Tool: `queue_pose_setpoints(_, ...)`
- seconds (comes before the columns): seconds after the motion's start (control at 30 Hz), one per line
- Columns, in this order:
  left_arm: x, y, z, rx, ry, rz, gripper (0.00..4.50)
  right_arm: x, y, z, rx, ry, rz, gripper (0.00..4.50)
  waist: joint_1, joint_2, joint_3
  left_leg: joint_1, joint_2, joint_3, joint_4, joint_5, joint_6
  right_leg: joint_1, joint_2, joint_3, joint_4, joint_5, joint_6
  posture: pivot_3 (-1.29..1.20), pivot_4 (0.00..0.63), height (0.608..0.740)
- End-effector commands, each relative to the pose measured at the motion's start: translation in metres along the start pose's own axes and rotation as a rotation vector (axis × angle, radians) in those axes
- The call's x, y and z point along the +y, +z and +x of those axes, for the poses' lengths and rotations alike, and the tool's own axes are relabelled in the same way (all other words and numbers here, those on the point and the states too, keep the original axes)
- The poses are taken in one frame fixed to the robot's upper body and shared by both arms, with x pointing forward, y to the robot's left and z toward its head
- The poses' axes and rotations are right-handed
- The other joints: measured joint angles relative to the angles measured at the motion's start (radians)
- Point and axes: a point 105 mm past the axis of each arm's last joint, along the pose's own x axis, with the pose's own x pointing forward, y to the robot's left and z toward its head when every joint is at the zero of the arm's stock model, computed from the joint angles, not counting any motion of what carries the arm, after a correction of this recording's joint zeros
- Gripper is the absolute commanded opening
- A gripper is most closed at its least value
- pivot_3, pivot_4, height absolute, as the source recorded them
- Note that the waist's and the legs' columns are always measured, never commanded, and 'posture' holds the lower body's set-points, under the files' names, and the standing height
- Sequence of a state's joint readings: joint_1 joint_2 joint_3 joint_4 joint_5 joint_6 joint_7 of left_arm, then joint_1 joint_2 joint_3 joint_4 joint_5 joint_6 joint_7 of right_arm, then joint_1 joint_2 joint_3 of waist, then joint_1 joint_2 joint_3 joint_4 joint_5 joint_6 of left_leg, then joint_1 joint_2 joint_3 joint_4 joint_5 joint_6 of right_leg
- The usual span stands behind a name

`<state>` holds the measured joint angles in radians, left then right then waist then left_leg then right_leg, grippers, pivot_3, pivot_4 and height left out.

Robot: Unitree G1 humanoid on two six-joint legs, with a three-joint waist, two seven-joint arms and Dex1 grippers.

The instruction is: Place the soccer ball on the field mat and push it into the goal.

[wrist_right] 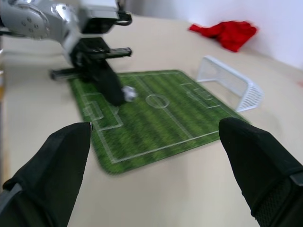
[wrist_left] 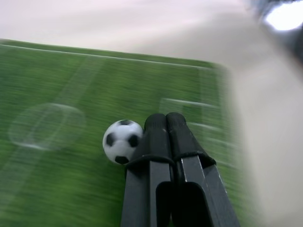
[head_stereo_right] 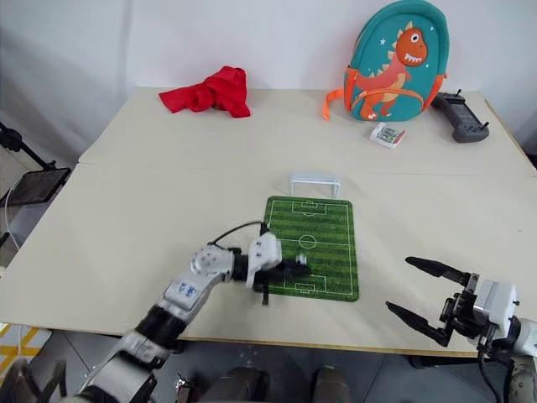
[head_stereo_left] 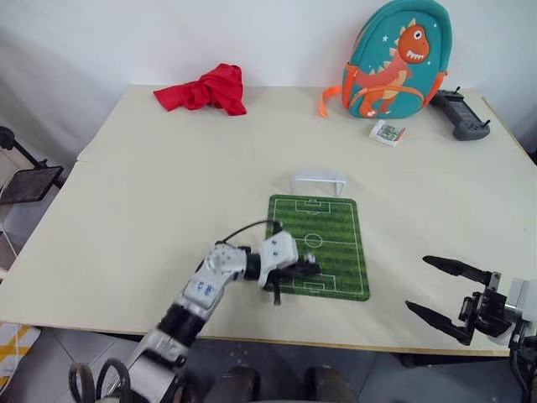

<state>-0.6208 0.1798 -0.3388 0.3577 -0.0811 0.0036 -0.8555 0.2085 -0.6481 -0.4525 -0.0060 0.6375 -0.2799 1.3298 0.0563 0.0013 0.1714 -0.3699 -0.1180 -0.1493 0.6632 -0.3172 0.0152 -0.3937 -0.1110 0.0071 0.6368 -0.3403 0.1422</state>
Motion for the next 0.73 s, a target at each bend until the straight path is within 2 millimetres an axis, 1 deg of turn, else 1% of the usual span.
queue_pose_setpoints(0.03,0.036,0.020,-0.005,-0.060,0.157,0.103,0.02,-0.012,0.008,0.001,-0.043,-0.103,-0.020,4.50,-0.003,0.000,0.000,0.000,0.000,0.000,0.000,0.000,0.000,0.000,0.000,0.000,0.000,0.001,0.001,0.00,0.150,0.740)
queue_pose_setpoints(0.1,0.042,0.023,-0.011,-0.079,0.158,0.120,0.02,-0.017,0.007,0.002,-0.062,-0.162,-0.010,4.50,-0.012,0.000,0.000,0.001,0.000,0.001,-0.001,0.000,0.000,-0.001,0.000,0.001,0.000,0.001,0.001,0.00,0.150,0.740)
queue_pose_setpoints(0.17,0.037,0.031,-0.018,-0.133,0.098,0.124,0.02,-0.020,0.005,0.003,-0.082,-0.212,0.000,4.50,-0.019,0.000,0.000,0.001,0.001,0.001,-0.003,0.000,0.000,-0.002,0.000,0.001,0.001,0.001,0.002,0.00,0.150,0.740)
queue_pose_setpoints(0.2,0.037,0.033,-0.026,-0.148,0.090,0.125,0.02,-0.020,0.004,0.004,-0.094,-0.233,0.007,4.50,-0.021,0.000,0.000,0.000,0.001,0.001,-0.003,0.000,0.000,-0.003,0.000,0.001,0.002,0.001,0.001,0.00,0.150,0.740)
queue_pose_setpoints(0.3,0.037,0.035,-0.054,-0.161,0.075,0.119,0.02,-0.021,0.001,0.009,-0.129,-0.284,0.012,4.50,-0.033,0.000,0.000,0.000,0.001,0.000,-0.003,0.000,0.000,-0.003,0.000,0.001,0.002,0.001,0.001,0.00,0.150,0.740)
queue_pose_setpoints(0.4,0.039,0.038,-0.085,-0.176,0.102,0.108,0.02,-0.021,0.000,0.014,-0.159,-0.314,0.004,4.50,-0.036,0.000,0.000,0.000,0.001,0.001,-0.003,0.000,0.000,-0.003,0.000,0.001,0.003,0.001,0.001,0.00,0.150,0.740)
queue_pose_setpoints(0.5,0.046,0.043,-0.125,-0.201,0.222,0.151,0.02,-0.021,-0.002,0.018,-0.179,-0.320,0.001,4.50,-0.035,0.001,0.000,0.001,0.001,0.001,-0.001,0.000,0.000,-0.003,0.000,0.002,0.005,0.001,0.001,0.00,0.150,0.740)
queue_pose_setpoints(0.53,0.049,0.041,-0.136,-0.188,0.269,0.152,0.02,-0.020,-0.003,0.020,-0.183,-0.318,0.000,4.50,-0.034,0.001,0.000,0.001,0.001,0.000,-0.002,0.000,0.000,-0.003,0.000,0.002,0.005,0.001,0.001,0.00,0.150,0.740)
queue_pose_setpoints(0.6,0.049,0.026,-0.155,-0.084,0.334,0.162,0.02,-0.020,-0.006,0.023,-0.186,-0.313,0.000,4.50,-0.034,0.001,-0.001,0.001,0.001,0.000,-0.002,0.000,0.000,-0.003,0.000,0.002,0.005,0.001,0.001,0.00,0.150,0.740)
queue_pose_setpoints(0.63,0.047,0.023,-0.162,-0.057,0.346,0.160,0.02,-0.021,-0.007,0.024,-0.188,-0.311,-0.001,4.50,-0.034,0.001,-0.001,0.001,0.001,0.000,-0.002,0.000,0.000,-0.003,0.000,0.002,0.005,0.001,0.001,0.00,0.150,0.740)
queue_pose_setpoints(0.73,0.043,0.019,-0.174,-0.035,0.381,0.136,0.02,-0.023,-0.008,0.026,-0.193,-0.310,-0.006,4.50,-0.031,0.001,-0.001,0.001,0.001,-0.001,-0.002,0.000,0.000,-0.003,-0.001,0.003,0.005,0.001,0.001,0.00,0.150,0.740)
